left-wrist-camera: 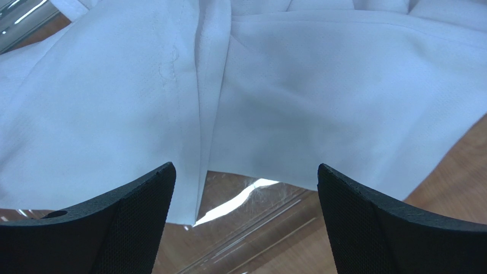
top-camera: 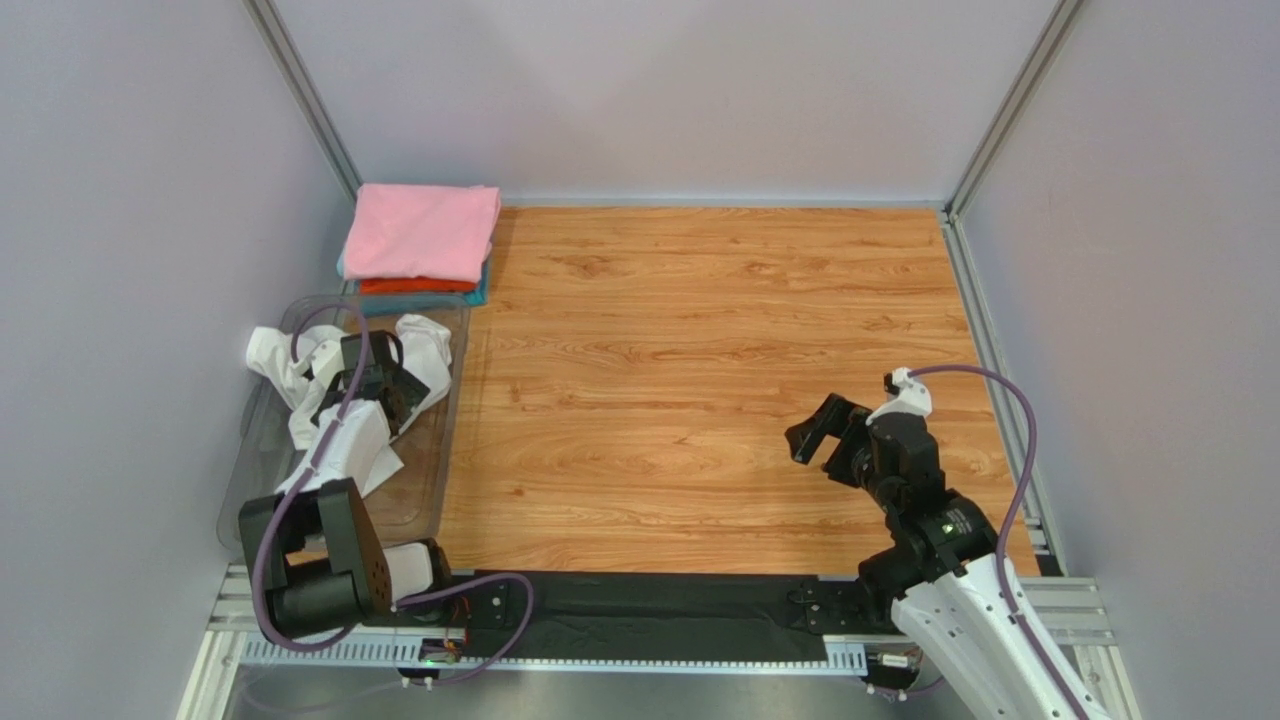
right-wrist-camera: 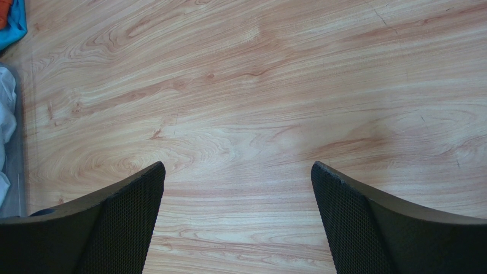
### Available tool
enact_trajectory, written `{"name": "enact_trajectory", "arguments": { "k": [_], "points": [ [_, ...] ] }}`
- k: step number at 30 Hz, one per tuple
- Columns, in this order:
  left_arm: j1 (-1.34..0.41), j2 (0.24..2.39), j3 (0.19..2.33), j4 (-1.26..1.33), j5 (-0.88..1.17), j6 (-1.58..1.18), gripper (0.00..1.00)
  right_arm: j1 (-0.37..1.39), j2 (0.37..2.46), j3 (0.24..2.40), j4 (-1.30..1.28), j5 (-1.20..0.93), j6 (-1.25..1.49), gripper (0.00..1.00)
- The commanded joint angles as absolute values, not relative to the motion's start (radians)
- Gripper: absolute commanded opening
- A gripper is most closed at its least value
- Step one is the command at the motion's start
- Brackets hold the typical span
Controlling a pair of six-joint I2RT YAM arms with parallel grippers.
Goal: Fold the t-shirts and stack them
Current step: Grab the tshirt from the pile
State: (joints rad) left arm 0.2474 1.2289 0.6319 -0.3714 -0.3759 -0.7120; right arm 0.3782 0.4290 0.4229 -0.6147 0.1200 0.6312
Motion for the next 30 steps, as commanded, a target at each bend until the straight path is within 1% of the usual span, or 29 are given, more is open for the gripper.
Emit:
{"name": "enact_trajectory", "arguments": {
  "k": [1,3,6,8,9,12,13,14,15,16,17,23,26,30],
  "points": [
    [0.264,1.314,0.672,-0.27,-0.367,-0.696,1.0,0.377,0.434,0.422,-0.581,0.112,0.624,1.0],
    [0.296,1.357,0.701,-0.307,-0.339,-0.701,1.0,0.377,0.434,0.42,-0.584,0.12,0.63,1.0],
    [0.319,1.408,0.726,-0.316,-0.307,-0.692,0.93,0.379,0.434,0.42,-0.588,0.111,0.634,1.0],
    [0.324,1.425,0.736,-0.322,-0.301,-0.687,0.79,0.376,0.436,0.42,-0.588,0.11,0.634,1.0],
    [0.328,1.43,0.736,-0.325,-0.295,-0.692,0.58,0.376,0.436,0.42,-0.591,0.12,0.637,1.0],
    [0.344,1.433,0.73,-0.325,-0.282,-0.701,0.3,0.377,0.437,0.42,-0.592,0.109,0.64,1.0],
    [0.35,1.433,0.73,-0.325,-0.281,-0.703,0.29,0.377,0.437,0.422,-0.597,0.107,0.643,1.0],
    [0.353,1.434,0.729,-0.325,-0.279,-0.701,0.25,0.377,0.436,0.422,-0.595,0.11,0.644,1.0],
    [0.354,1.433,0.727,-0.322,-0.269,-0.696,0.12,0.377,0.434,0.422,-0.598,0.117,0.644,1.0],
    [0.354,1.43,0.724,-0.308,-0.259,-0.69,0.08,0.377,0.434,0.42,-0.598,0.115,0.647,1.0],
    [0.354,1.425,0.721,-0.299,-0.24,-0.68,0.0,0.377,0.433,0.419,-0.598,0.114,0.647,1.0],
    [0.353,1.359,0.672,-0.203,-0.088,-0.637,0.0,0.377,0.431,0.42,-0.597,0.107,0.646,1.0],
    [0.353,1.257,0.603,-0.097,-0.008,-0.632,0.0,0.376,0.431,0.422,-0.597,0.101,0.644,1.0],
    [0.351,1.044,0.477,0.093,0.136,-0.66,0.0,0.377,0.428,0.419,-0.592,0.084,0.64,1.0]
  ]
}}
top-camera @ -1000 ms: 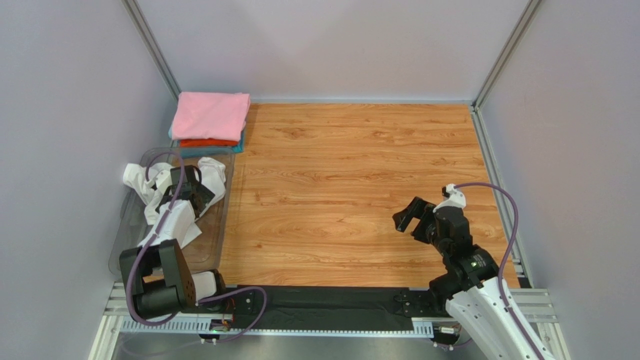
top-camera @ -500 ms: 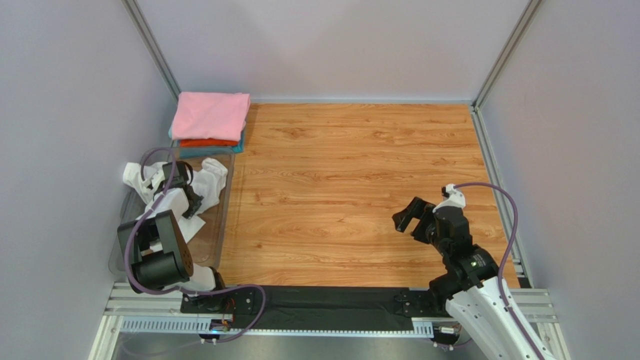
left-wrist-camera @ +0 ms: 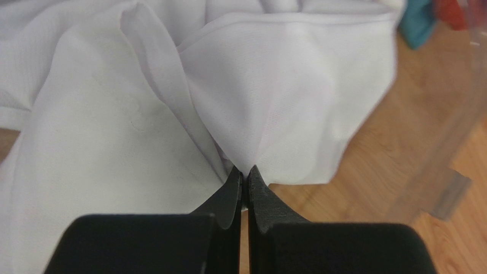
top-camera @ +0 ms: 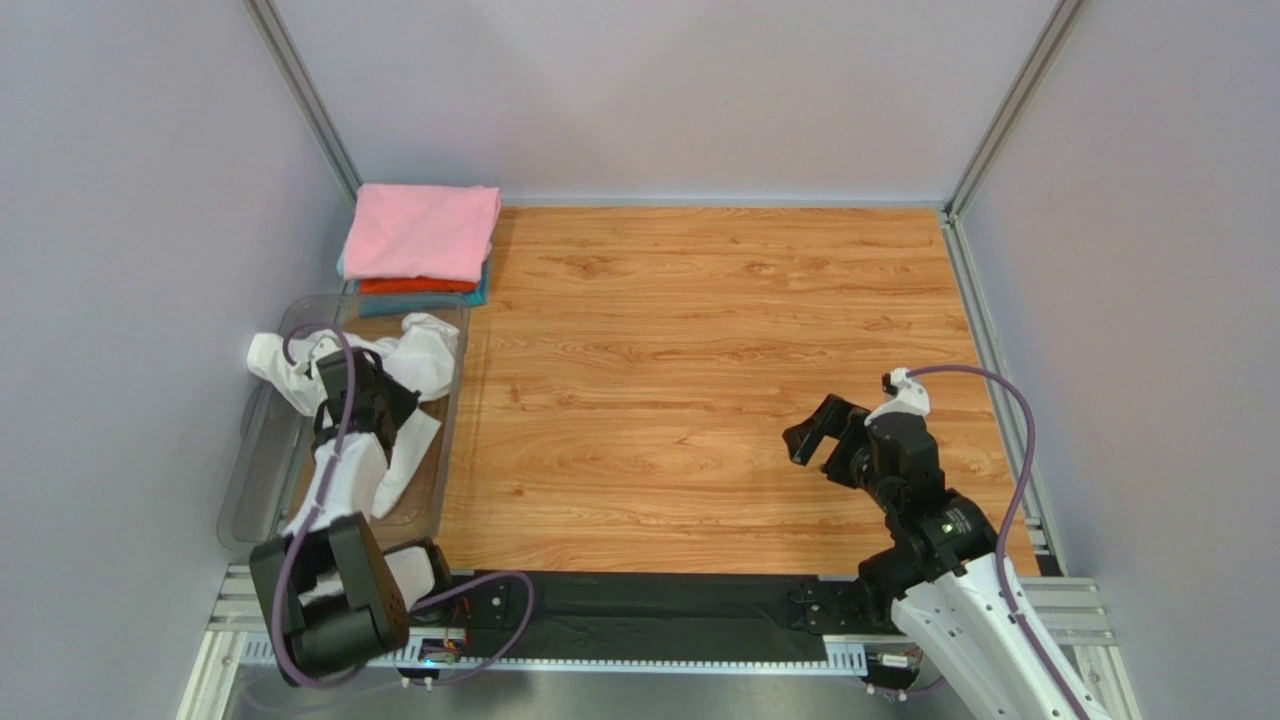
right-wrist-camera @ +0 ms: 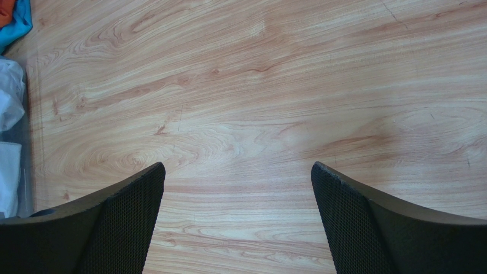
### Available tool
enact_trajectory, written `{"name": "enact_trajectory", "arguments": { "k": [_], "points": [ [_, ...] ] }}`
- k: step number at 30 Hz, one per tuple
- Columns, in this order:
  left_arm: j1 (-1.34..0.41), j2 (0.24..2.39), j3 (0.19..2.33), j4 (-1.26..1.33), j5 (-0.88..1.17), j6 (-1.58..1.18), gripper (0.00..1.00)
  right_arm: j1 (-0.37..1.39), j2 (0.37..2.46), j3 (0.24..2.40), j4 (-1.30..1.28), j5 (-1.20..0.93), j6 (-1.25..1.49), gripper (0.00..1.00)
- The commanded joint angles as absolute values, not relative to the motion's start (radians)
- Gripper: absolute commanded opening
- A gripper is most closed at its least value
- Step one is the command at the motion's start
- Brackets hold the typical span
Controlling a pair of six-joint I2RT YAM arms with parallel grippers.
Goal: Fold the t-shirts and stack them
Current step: Grab the tshirt from the pile, then move the tshirt to the center of the board
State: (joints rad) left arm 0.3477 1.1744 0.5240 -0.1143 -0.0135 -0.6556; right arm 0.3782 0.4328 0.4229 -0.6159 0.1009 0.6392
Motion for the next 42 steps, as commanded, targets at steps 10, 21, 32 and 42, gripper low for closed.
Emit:
{"name": "enact_trajectory", "arguments": {
  "k": [10,21,32,42],
  "points": [
    [0.144,0.804,0.627,-0.066,0.186,-0.66,0.0,0.374,0.408,0.422,-0.589,0.069,0.63,1.0],
    [-0.165,0.909,1.219,-0.22,0.2,-0.652,0.0,0.377,0.362,0.381,-0.543,0.09,0.618,1.0],
    [-0.527,1.374,1.936,-0.411,0.494,-0.574,0.0,0.377,0.362,0.359,-0.537,0.129,0.614,1.0],
    [-0.601,1.442,1.697,-0.4,0.591,-0.526,0.07,0.377,0.354,0.35,-0.546,0.133,0.629,1.0]
  ]
}}
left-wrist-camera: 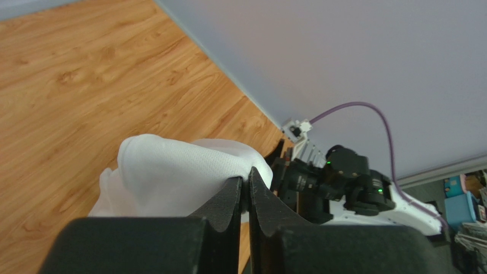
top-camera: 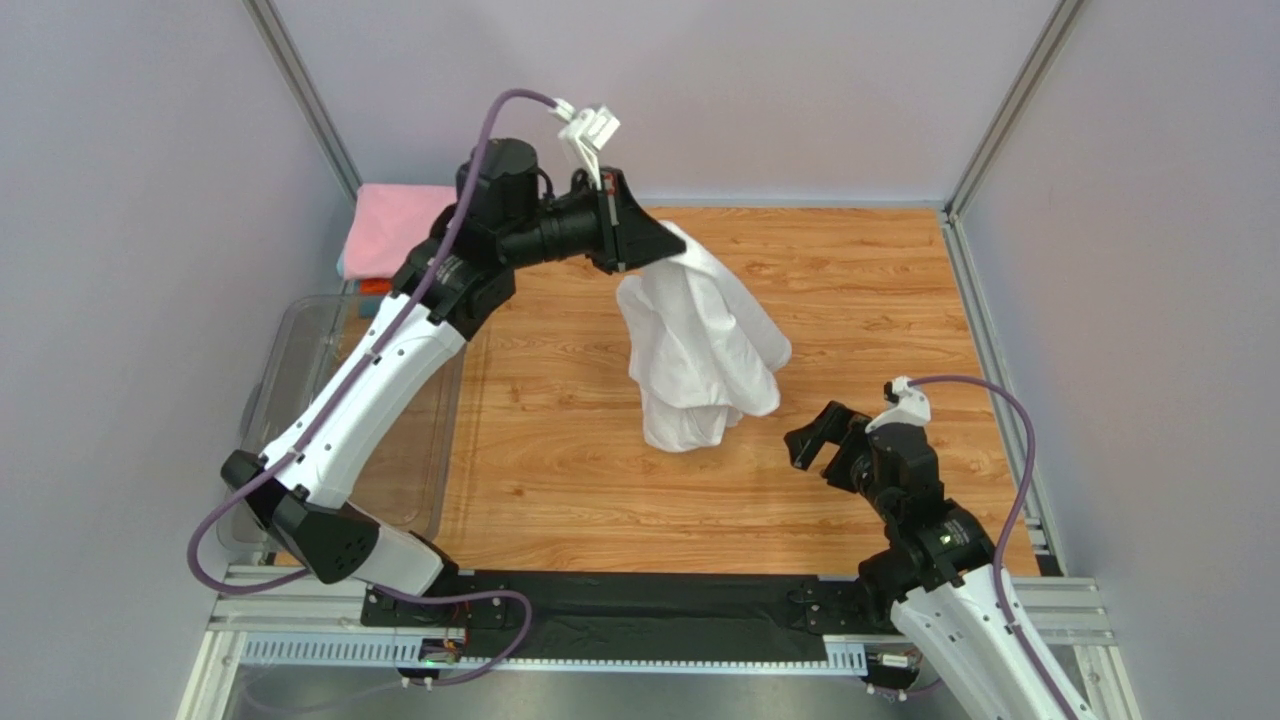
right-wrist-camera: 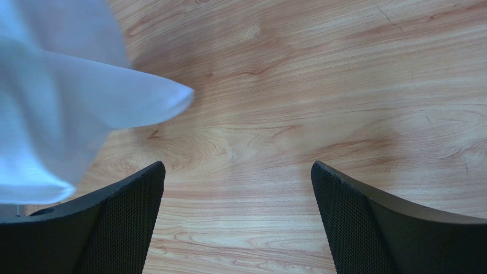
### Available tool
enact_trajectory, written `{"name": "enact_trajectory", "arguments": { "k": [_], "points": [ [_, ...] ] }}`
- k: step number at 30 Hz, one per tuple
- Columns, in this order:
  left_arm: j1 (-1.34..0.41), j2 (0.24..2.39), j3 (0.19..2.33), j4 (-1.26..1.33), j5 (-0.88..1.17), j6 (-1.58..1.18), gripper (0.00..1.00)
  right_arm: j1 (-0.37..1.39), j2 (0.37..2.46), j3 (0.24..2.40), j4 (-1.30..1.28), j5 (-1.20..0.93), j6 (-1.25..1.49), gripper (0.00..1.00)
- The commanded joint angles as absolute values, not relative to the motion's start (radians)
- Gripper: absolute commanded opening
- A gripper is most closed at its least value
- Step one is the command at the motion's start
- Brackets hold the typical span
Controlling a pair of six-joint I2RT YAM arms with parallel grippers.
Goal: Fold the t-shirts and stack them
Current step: Move the tshirt to the center of the board
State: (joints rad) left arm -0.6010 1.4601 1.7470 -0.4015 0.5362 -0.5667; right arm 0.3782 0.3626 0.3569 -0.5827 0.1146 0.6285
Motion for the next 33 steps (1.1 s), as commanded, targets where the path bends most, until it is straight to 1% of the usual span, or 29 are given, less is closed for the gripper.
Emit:
{"name": "enact_trajectory", "arguments": {
  "k": [1,3,4,6,7,8,10,12,15,16,20,21,23,24,26,27,31,33],
  "points": [
    [-0.601,1.43,1.627,-0.403,0.578,-0.499,0.12,0.374,0.354,0.348,-0.545,0.135,0.63,1.0],
    [-0.601,1.416,1.547,-0.399,0.557,-0.476,0.2,0.377,0.359,0.348,-0.548,0.138,0.634,1.0],
    [-0.601,1.402,1.461,-0.385,0.533,-0.469,0.32,0.377,0.357,0.347,-0.548,0.14,0.635,1.0],
    [-0.601,1.388,1.381,-0.373,0.511,-0.472,0.45,0.377,0.362,0.347,-0.551,0.144,0.638,1.0],
    [-0.601,1.384,1.314,-0.37,0.465,-0.48,0.65,0.377,0.362,0.347,-0.552,0.146,0.641,1.0],
    [-0.601,1.381,1.286,-0.376,0.433,-0.489,0.68,0.377,0.364,0.345,-0.552,0.144,0.644,1.0],
    [-0.6,1.359,1.223,-0.412,0.352,-0.495,0.85,0.377,0.365,0.348,-0.554,0.146,0.643,1.0],
    [-0.601,1.31,1.157,-0.436,0.272,-0.503,0.93,0.377,0.37,0.348,-0.557,0.147,0.646,1.0],
    [-0.601,1.209,1.079,-0.454,0.178,-0.514,0.97,0.377,0.373,0.347,-0.557,0.146,0.647,1.0],
    [-0.601,1.177,1.021,-0.466,0.11,-0.518,0.99,0.377,0.377,0.35,-0.558,0.149,0.644,1.0],
    [-0.6,1.016,0.875,-0.486,-0.024,-0.549,1.0,0.379,0.391,0.351,-0.56,0.158,0.647,1.0],
    [-0.6,0.955,0.844,-0.482,-0.032,-0.554,1.0,0.376,0.397,0.353,-0.56,0.158,0.647,1.0],
    [-0.598,0.898,0.747,-0.457,-0.046,-0.574,1.0,0.377,0.406,0.357,-0.563,0.156,0.644,1.0],
    [-0.598,0.852,0.682,-0.43,-0.046,-0.606,1.0,0.377,0.408,0.362,-0.564,0.156,0.643,1.0],
    [-0.6,0.815,0.62,-0.388,-0.037,-0.632,1.0,0.377,0.411,0.361,-0.565,0.153,0.646,1.0],
    [-0.6,0.786,0.568,-0.326,-0.038,-0.649,1.0,0.377,0.413,0.359,-0.563,0.15,0.649,1.0],
    [-0.598,0.791,0.496,-0.141,-0.054,-0.667,1.0,0.379,0.419,0.365,-0.558,0.115,0.647,1.0],
    [-0.6,0.854,0.5,-0.054,-0.048,-0.661,1.0,0.379,0.422,0.367,-0.554,0.101,0.64,1.0]
  ]
}}
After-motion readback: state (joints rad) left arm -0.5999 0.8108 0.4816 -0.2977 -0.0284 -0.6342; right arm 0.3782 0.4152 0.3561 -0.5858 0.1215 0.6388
